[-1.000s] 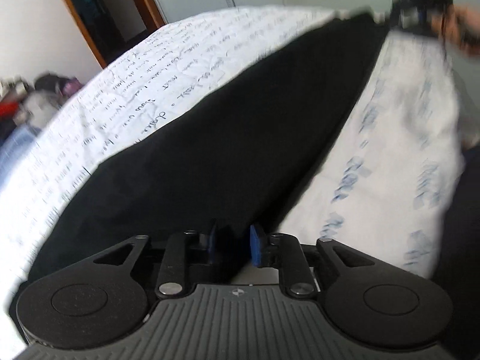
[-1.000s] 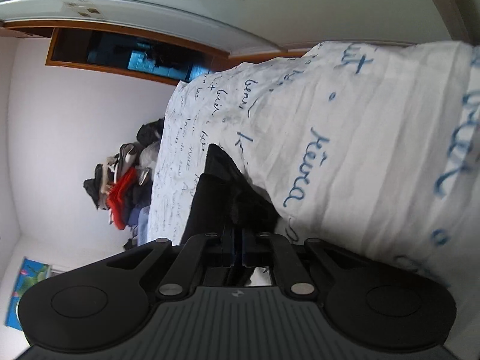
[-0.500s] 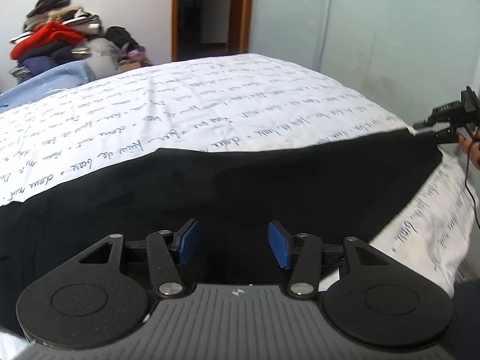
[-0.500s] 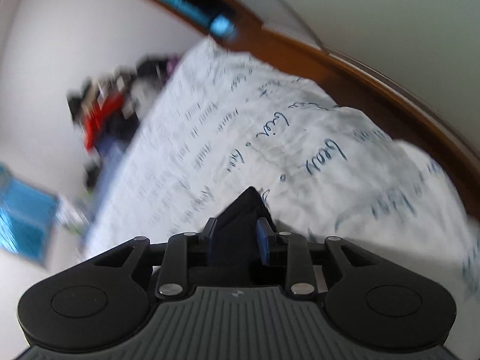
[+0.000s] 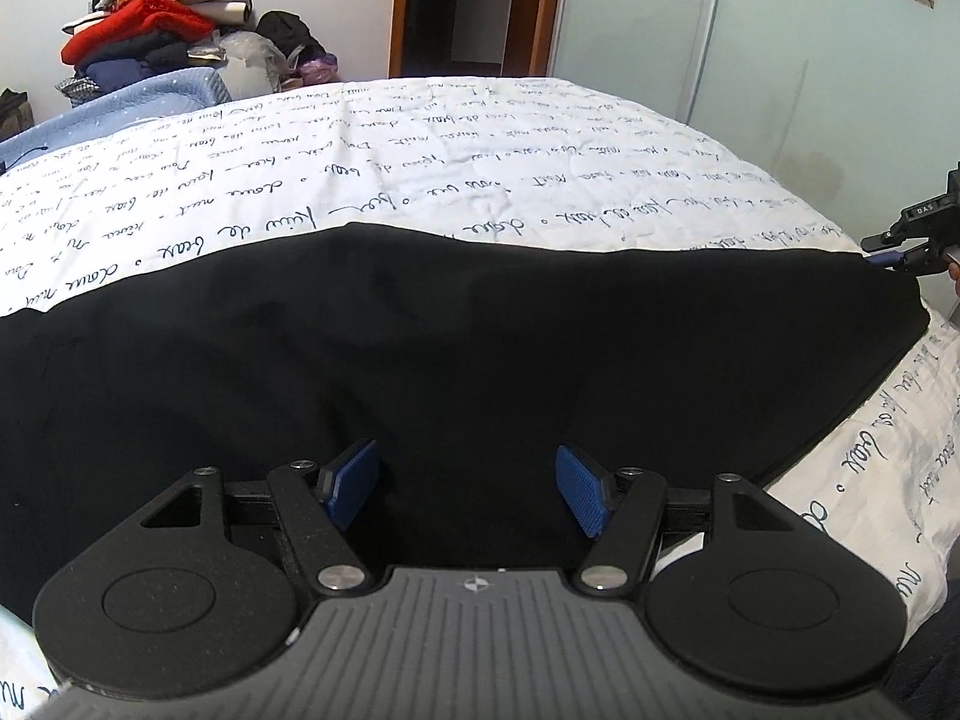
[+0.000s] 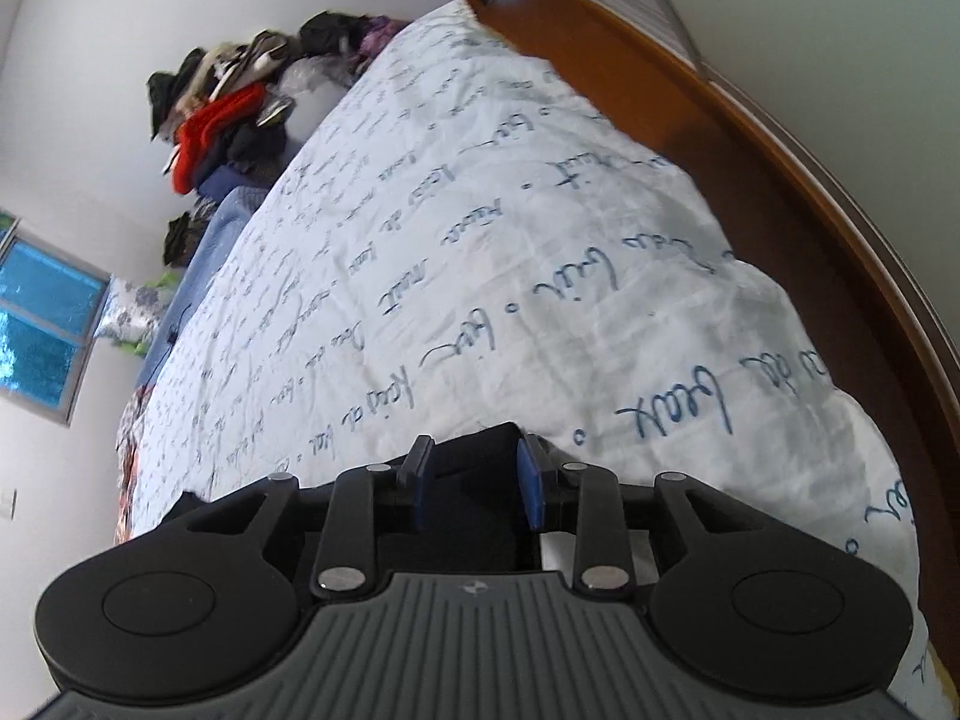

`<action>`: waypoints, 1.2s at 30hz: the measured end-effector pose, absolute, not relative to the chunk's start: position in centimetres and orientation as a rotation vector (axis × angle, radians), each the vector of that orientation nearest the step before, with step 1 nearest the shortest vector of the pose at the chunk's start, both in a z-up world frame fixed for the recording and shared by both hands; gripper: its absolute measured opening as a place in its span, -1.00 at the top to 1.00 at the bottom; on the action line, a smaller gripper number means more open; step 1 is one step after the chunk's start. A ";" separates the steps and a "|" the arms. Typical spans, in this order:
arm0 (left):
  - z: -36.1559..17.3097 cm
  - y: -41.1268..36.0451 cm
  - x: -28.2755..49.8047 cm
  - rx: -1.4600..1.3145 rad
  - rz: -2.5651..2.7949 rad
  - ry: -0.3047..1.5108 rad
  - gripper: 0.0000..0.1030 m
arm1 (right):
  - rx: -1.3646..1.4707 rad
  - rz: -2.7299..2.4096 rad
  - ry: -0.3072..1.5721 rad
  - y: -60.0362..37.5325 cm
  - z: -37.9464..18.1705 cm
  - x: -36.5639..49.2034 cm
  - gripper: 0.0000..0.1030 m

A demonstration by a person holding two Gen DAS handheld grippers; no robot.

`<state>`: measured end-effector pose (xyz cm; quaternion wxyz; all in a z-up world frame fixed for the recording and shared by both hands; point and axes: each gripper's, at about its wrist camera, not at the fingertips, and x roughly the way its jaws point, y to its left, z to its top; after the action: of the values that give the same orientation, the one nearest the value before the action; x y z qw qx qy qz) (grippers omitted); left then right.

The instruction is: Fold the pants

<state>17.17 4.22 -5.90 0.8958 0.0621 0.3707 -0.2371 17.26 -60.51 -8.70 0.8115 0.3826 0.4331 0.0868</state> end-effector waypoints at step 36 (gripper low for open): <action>-6.7 3.1 16.5 0.210 -0.508 0.773 -0.64 | 0.742 0.392 0.919 -59.2 -8.9 17.4 0.29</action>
<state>16.54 3.06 -6.74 0.8896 0.1012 0.3722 -0.2447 17.43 -59.19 -8.87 0.8127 0.3474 0.4303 0.1836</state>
